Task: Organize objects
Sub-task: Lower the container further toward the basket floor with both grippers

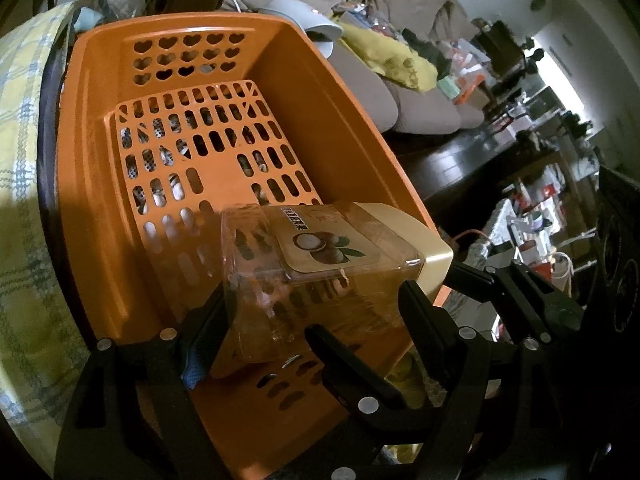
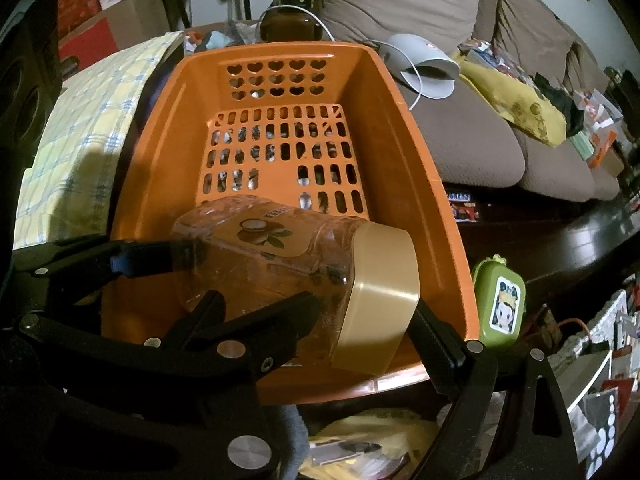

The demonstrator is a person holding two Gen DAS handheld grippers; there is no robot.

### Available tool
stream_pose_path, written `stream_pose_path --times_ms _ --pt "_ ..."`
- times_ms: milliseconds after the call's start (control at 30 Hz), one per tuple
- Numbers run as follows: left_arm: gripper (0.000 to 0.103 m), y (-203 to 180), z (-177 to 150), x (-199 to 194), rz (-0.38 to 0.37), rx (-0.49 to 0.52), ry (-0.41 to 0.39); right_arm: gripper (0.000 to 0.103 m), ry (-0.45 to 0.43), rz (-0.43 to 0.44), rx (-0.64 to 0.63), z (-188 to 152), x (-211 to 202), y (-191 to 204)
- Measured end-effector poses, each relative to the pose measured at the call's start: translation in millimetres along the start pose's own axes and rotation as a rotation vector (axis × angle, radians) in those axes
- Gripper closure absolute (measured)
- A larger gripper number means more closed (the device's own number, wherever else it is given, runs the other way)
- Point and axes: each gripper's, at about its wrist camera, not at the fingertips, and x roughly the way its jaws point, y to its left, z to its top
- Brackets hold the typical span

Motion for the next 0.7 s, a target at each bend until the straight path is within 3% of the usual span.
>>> stream_pose_path --times_ms 700 --pt "0.024 -10 3 0 0.004 0.02 0.002 0.011 -0.011 0.0 0.052 0 -3 -11"
